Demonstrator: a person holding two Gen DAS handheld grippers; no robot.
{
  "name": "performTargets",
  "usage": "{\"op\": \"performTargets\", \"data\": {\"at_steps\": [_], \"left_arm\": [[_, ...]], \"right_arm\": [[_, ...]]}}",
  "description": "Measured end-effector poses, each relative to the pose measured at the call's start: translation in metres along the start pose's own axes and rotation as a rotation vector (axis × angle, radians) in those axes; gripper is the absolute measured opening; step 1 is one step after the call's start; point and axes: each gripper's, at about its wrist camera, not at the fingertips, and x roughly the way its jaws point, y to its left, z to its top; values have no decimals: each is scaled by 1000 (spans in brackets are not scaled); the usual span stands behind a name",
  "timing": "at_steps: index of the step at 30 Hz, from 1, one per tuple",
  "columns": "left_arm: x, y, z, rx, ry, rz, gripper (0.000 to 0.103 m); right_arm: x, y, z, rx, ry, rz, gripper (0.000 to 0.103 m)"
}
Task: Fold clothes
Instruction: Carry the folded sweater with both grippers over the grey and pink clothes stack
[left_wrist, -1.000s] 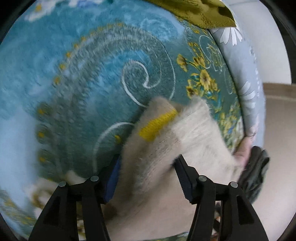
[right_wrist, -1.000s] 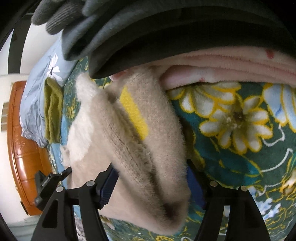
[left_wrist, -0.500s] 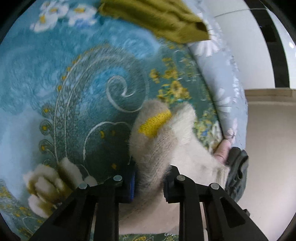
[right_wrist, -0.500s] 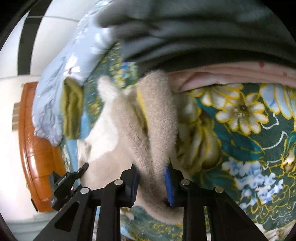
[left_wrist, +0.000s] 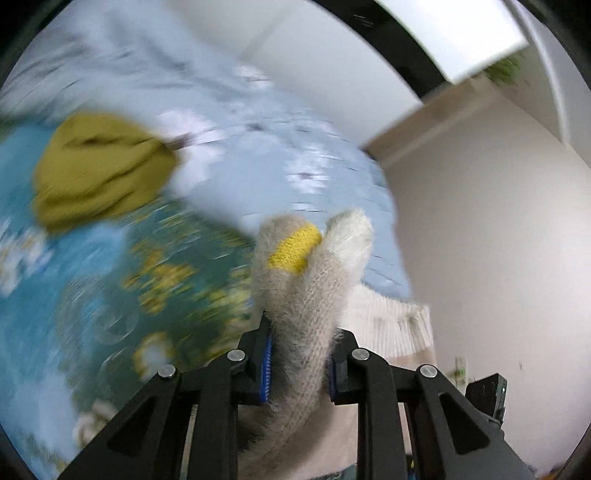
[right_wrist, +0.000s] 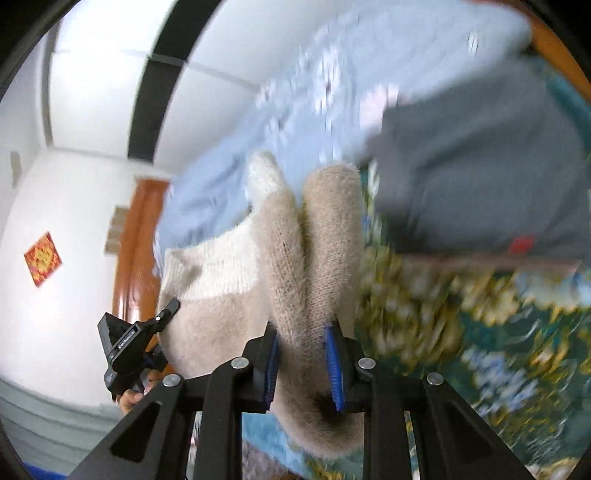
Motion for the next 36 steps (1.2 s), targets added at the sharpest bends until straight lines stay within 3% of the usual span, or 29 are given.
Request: {"op": "performTargets", "data": {"at_steps": [4, 8, 11, 16, 18, 21, 26, 31, 34, 36], "left_arm": [[67, -62, 26, 68, 73, -88, 23], [140, -101, 34, 67, 178, -137, 23], [198, -99, 26, 37, 267, -117, 23], [269, -62, 10, -68, 367, 38, 24], [279, -47, 9, -139, 389, 55, 25], [282, -57, 13, -110, 383, 67, 25], [272, -90, 35, -54, 304, -27, 25], [285, -73, 23, -50, 375, 108, 27], [272, -62, 20, -94, 384, 77, 32], [258, -61, 24, -110, 387, 59, 45]], "right_arm": [[-52, -20, 39, -4, -120, -55, 24], [-87, -56, 72, 23, -170, -130, 24], [-92, -94, 85, 93, -182, -170, 24], [-73, -155, 87, 245, -178, -239, 25], [-67, -171, 83, 297, -181, -227, 26], [-62, -179, 81, 329, -188, -242, 27], [-83, -162, 88, 287, -267, -245, 27], [-70, -175, 88, 336, -217, -256, 30], [-74, -170, 86, 325, -213, -233, 34], [-79, -162, 86, 283, -204, -258, 37]]}}
